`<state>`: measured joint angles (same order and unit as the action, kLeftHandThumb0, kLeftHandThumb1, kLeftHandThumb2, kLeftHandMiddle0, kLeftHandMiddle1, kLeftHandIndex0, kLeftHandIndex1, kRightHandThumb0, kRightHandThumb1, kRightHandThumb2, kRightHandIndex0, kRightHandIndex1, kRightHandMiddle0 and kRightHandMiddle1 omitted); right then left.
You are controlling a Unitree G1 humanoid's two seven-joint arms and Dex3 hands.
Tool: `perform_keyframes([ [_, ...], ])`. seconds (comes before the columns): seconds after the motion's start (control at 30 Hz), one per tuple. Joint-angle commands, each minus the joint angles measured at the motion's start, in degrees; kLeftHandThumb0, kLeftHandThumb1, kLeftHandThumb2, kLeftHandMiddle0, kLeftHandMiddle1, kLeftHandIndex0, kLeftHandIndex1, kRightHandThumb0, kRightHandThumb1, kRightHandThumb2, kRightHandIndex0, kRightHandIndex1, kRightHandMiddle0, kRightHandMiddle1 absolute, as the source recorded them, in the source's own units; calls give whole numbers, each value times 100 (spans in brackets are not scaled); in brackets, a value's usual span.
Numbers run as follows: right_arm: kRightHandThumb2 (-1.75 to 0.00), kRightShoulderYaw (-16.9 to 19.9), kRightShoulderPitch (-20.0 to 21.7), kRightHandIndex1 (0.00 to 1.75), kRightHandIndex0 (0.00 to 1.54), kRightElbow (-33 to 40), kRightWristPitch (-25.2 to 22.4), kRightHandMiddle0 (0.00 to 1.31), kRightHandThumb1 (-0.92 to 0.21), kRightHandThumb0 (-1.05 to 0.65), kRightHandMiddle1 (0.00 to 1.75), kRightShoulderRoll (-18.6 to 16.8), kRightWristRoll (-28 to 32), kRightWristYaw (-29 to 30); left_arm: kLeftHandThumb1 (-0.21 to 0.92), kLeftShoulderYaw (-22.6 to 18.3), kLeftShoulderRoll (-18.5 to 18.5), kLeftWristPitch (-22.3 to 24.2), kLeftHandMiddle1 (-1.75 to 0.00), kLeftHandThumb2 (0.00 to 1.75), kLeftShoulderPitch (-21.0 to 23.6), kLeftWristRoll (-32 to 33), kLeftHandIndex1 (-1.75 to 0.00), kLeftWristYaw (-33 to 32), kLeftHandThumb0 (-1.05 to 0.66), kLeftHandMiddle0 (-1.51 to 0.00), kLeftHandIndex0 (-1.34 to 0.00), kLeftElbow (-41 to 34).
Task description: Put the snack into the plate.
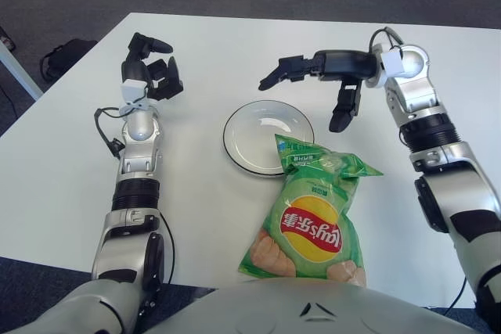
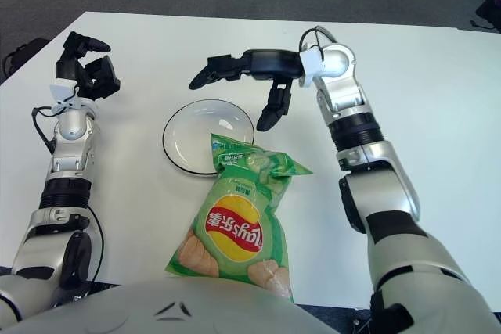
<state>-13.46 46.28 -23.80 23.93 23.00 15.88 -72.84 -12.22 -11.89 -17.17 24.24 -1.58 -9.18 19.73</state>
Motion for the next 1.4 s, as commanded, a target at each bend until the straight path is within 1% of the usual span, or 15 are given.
perform_keyframes([
  [0.0, -73, -11, -172, 6, 16, 430, -238, 0, -42, -71, 63, 77, 151, -218, 55, 4, -29, -103, -175, 102, 103, -43, -175, -41, -41, -107, -43, 113],
  [0.2, -75, -18, -136, 4, 14, 524, -451, 0, -41, -68, 67, 145, 134, -589, 56, 2, -11, -210, -175, 101, 159, -11, -175, -24, -41, -109, -43, 288],
  [0.3, -81, -46, -68, 4, 13, 535, -470, 0, -35, -62, 70, 197, 107, -816, 56, 5, -8, -250, -175, 101, 205, 2, -175, -20, -41, -110, -43, 370],
  [0.37, -84, -67, -19, 3, 13, 547, -443, 0, -32, -60, 73, 233, 55, -934, 56, 5, -11, -265, -175, 101, 229, 8, -175, -18, -41, -111, -43, 403],
  [0.47, -87, -143, 146, 3, 14, 619, -216, 0, -30, -59, 75, 363, -133, -1145, 56, 3, -17, -257, -175, 101, 256, 16, -175, -18, -41, -111, -43, 403],
  [0.57, -88, -191, 259, 4, 15, 588, -67, 0, -29, -57, 75, 411, -114, -1428, 56, 0, -29, -207, -175, 101, 266, 8, -175, -27, -41, -110, -43, 358],
  [0.7, -88, -295, 438, 5, 17, 742, -138, 0, -31, -59, 78, 609, -173, -1776, 56, 3, -30, -74, -175, 101, 255, -29, -175, -66, -41, -110, -43, 241],
  [0.8, -86, -506, 619, 5, 19, 967, -480, 0, -35, -62, 78, 883, -125, -1951, 56, 0, -28, 82, -175, 101, 252, -40, -175, -89, -41, -110, -43, 93],
  [0.87, -84, -663, 651, 6, 20, 1118, -762, 0, -37, -63, 79, 1021, 105, -1966, 55, -1, -26, 177, -175, 101, 235, -47, -175, -99, -41, -110, -43, -10],
  [0.97, -84, -770, 601, 6, 21, 1290, -1041, 0, -37, -62, 82, 1050, 256, -1966, 55, 1, -26, 301, -175, 101, 209, -53, -175, -103, -41, -111, -43, -148],
  [1.0, -84, -857, 613, 6, 21, 1306, -1120, 0, -37, -62, 82, 1101, 330, -1966, 55, 5, -30, 358, -175, 101, 189, -56, -175, -98, -41, -111, -43, -217],
  [1.07, -84, -1126, 707, 5, 19, 1292, -1293, 0, -37, -61, 83, 1266, 476, -1966, 55, 12, -40, 456, -175, 102, 149, -65, -175, -84, -41, -112, -43, -337],
  [1.17, -84, -1385, 841, 4, 18, 1326, -1477, 0, -37, -60, 83, 1456, 612, -1966, 55, 14, -49, 565, -175, 102, 109, -70, -175, -69, -41, -113, -43, -470],
  [1.3, -85, -1852, 1142, 4, 18, 1391, -1732, 0, -37, -61, 84, 1810, 599, -1966, 55, 17, -82, 733, -175, 102, 43, -101, -175, -47, -41, -113, -44, -670],
  [1.37, -85, -2309, 1464, 4, 19, 1399, -2018, 0, -38, -62, 87, 2093, 590, -1966, 55, 9, -96, 854, -175, 102, 7, -133, -175, -58, -41, -112, -43, -781],
])
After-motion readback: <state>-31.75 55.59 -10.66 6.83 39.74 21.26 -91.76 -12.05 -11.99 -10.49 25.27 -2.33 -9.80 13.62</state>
